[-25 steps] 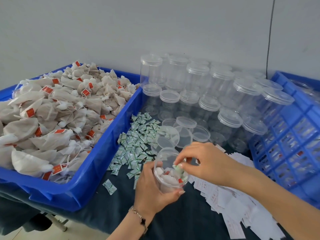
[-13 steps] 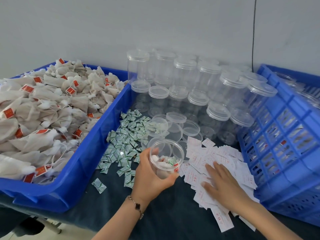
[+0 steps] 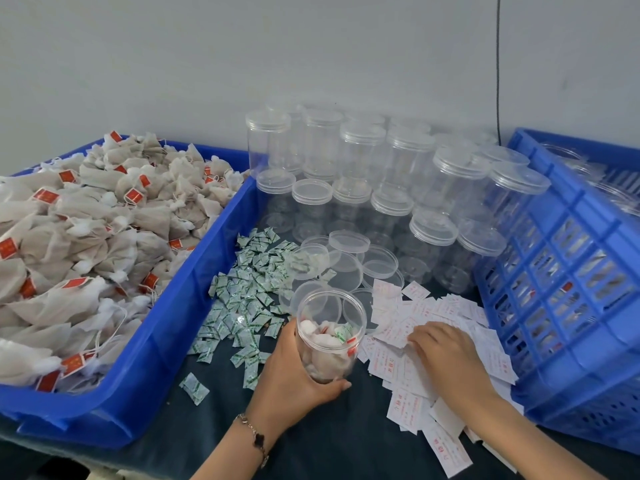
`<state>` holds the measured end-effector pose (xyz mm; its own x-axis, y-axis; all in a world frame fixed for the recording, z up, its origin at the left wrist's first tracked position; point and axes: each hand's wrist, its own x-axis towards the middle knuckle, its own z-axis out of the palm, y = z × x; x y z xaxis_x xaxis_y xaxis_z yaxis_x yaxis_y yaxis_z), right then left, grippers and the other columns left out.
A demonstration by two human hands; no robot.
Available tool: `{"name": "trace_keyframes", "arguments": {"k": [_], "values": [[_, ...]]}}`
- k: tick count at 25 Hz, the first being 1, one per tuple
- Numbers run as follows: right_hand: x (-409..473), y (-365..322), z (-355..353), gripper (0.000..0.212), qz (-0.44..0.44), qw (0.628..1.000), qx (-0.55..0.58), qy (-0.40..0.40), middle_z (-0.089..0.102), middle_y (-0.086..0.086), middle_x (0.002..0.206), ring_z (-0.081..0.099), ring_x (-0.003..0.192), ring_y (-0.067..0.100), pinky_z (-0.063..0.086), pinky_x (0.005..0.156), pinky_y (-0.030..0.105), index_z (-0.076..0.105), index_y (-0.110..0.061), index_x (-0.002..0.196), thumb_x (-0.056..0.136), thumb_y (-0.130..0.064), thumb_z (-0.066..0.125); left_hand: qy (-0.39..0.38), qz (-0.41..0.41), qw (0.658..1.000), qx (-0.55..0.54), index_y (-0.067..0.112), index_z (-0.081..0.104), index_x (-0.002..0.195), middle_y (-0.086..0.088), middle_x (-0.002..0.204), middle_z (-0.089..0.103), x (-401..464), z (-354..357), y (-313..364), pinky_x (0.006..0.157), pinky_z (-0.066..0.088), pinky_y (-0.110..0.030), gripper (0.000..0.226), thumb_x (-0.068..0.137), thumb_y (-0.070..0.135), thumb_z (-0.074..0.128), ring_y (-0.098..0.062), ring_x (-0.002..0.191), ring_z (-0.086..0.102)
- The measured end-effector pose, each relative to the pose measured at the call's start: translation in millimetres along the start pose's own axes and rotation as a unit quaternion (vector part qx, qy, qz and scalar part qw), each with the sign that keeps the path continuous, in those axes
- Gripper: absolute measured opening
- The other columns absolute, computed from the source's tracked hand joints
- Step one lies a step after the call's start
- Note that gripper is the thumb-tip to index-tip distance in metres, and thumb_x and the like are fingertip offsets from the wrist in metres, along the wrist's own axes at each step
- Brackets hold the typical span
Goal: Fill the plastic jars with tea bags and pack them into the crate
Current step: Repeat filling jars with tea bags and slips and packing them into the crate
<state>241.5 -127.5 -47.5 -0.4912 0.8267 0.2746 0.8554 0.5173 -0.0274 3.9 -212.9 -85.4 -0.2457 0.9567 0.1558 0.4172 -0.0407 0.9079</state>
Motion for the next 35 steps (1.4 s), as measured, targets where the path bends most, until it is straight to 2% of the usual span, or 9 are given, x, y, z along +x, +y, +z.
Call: {"name": "trace_keyframes", "arguments": {"k": [3,5,9,13,22,25,28,31,35], "values": [[1,6,3,0.005,-0.07,0.986,-0.084,0.125,0.071,-0.003,0.076,0.069,0.093,0.026,0.042,0.09,0.061,0.07,-0.014,0.076,0.079,-0.012,0.073,0.01,-0.005,1.0,0.01,0.05,0.031,0.121,0.029,0.117,0.053,-1,2,-2,0.083,0.049,-0.014,0.098,0.041,0.053,0.087,0.009,0.106,0.055],[3,6,1,0.034,-0.064,0.982,-0.066,0.162,0.071,-0.001,0.076,0.069,0.091,0.025,0.035,0.098,0.057,0.071,-0.011,0.076,0.097,-0.02,0.046,0.012,-0.012,1.0,0.014,0.051,0.031,0.12,0.027,0.116,0.054,0,2,-1,0.08,0.048,-0.01,0.096,0.041,0.054,0.086,0.01,0.104,0.056],[9,-2,-13,0.019,-0.012,0.989,0.051,0.141,0.07,0.001,0.073,0.068,0.082,0.027,0.046,0.086,0.046,0.071,-0.009,0.071,0.062,0.003,0.084,0.015,-0.021,0.999,0.03,0.055,0.029,0.115,0.028,0.114,0.053,-1,1,1,0.075,0.044,-0.004,0.093,0.04,0.056,0.084,0.013,0.102,0.054],[15,-13,-32,0.011,0.143,0.972,0.181,0.052,0.064,-0.009,0.079,0.059,0.087,0.016,0.042,0.072,0.027,0.068,-0.017,0.073,0.076,-0.013,0.077,0.014,-0.022,0.999,0.037,0.049,0.029,0.118,0.027,0.115,0.053,-1,-1,3,0.076,0.045,-0.005,0.094,0.041,0.057,0.082,0.012,0.102,0.054],[37,-71,-107,0.005,0.134,0.785,0.605,0.02,0.072,-0.003,0.071,0.063,0.056,0.006,0.05,0.054,0.014,0.071,-0.022,0.08,0.077,-0.026,0.072,0.017,-0.023,0.998,0.051,0.038,0.03,0.126,0.026,0.114,0.052,-2,0,4,0.072,0.04,0.002,0.101,0.041,0.058,0.08,0.007,0.1,0.055],[47,-92,-104,0.008,0.098,0.834,0.542,0.016,0.072,-0.006,0.071,0.065,0.06,0.005,0.052,0.055,0.016,0.07,-0.02,0.081,0.082,-0.012,0.071,0.018,-0.016,0.998,0.051,0.04,0.028,0.127,0.024,0.117,0.051,-4,-1,7,0.076,0.042,-0.001,0.102,0.042,0.059,0.08,0.003,0.104,0.055],[53,-98,-88,0.01,-0.161,0.949,0.23,0.142,0.068,-0.008,0.069,0.062,0.066,0.011,0.052,0.056,0.026,0.072,-0.015,0.077,0.075,-0.007,0.077,0.016,-0.005,0.999,0.044,0.053,0.023,0.121,0.025,0.116,0.052,-4,-2,8,0.076,0.045,-0.004,0.096,0.043,0.058,0.08,0.005,0.103,0.056],[56,-102,-77,0.017,-0.311,0.948,0.064,0.037,0.067,-0.002,0.075,0.061,0.075,0.019,0.052,0.059,0.029,0.07,-0.011,0.08,0.072,0.003,0.072,0.014,0.0,0.999,0.047,0.06,0.02,0.115,0.025,0.113,0.052,-4,-2,9,0.073,0.042,-0.001,0.092,0.044,0.058,0.079,0.006,0.101,0.055],[60,-99,-70,0.036,-0.3,0.949,-0.001,-0.097,0.058,0.001,0.114,0.049,0.108,0.02,0.043,0.09,0.031,0.058,-0.013,0.116,0.088,0.004,0.043,0.019,0.032,0.998,0.041,0.072,0.012,0.113,0.025,0.112,0.053,-4,-2,6,0.073,0.039,0.001,0.097,0.046,0.055,0.08,0.012,0.102,0.053]]}}
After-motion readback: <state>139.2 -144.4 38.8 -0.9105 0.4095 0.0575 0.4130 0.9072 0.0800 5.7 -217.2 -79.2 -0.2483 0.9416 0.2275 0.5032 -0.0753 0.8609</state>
